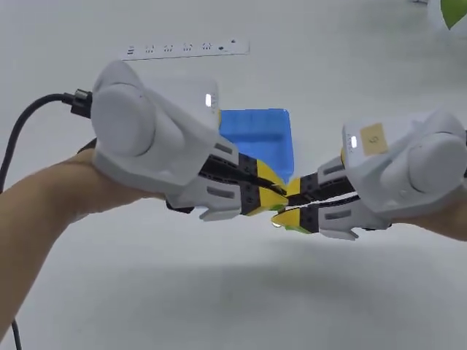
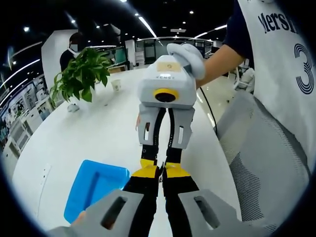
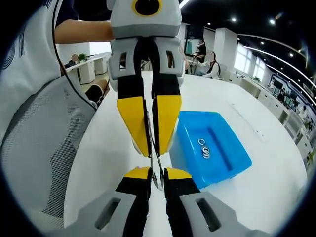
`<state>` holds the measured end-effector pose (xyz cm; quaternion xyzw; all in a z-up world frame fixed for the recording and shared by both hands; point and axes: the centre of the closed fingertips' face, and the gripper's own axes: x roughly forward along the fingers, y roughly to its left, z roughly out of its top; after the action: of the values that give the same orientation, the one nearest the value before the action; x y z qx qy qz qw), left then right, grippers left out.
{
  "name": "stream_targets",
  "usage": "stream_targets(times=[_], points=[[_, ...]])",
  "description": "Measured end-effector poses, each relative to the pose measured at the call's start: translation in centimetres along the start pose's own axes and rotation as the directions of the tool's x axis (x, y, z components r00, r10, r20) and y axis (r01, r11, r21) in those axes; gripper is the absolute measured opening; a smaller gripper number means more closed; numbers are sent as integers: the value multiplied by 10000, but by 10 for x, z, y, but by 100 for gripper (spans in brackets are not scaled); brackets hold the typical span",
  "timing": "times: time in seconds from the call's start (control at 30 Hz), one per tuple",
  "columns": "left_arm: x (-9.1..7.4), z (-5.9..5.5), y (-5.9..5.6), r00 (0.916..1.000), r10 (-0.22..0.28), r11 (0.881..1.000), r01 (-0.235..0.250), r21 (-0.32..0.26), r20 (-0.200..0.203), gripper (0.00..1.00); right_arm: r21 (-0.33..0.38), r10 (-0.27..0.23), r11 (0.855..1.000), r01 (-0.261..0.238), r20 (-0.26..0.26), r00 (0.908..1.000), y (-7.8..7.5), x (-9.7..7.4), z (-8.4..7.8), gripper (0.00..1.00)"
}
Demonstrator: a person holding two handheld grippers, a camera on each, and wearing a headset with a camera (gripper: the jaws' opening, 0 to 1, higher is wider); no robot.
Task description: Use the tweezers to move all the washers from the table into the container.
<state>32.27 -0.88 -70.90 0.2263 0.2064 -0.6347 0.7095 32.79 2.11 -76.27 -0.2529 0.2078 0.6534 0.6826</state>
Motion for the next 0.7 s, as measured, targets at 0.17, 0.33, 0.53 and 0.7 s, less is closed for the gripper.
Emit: stream_targets(times=[0.17,0.33,0.53,0.7], points=[[2,-4,2,9999,-47,10000,46,-40,-116,6,183,-37,9998,36,85,10000,-1,5,-2,11],[4,-8,4,9998,-46,9999,44,-123,-185,6,334,-22,9994,17,167,9999,-2,9,-3,11],[7,-15,4,9994,-106,9997,98,-235,-326,6,425,50,9991,-55,123,9999,0,15,-7,11],[7,-16,4,9995,-105,9994,96,-319,-291,6,480,41,9988,-49,168,9999,-1,16,-7,11]])
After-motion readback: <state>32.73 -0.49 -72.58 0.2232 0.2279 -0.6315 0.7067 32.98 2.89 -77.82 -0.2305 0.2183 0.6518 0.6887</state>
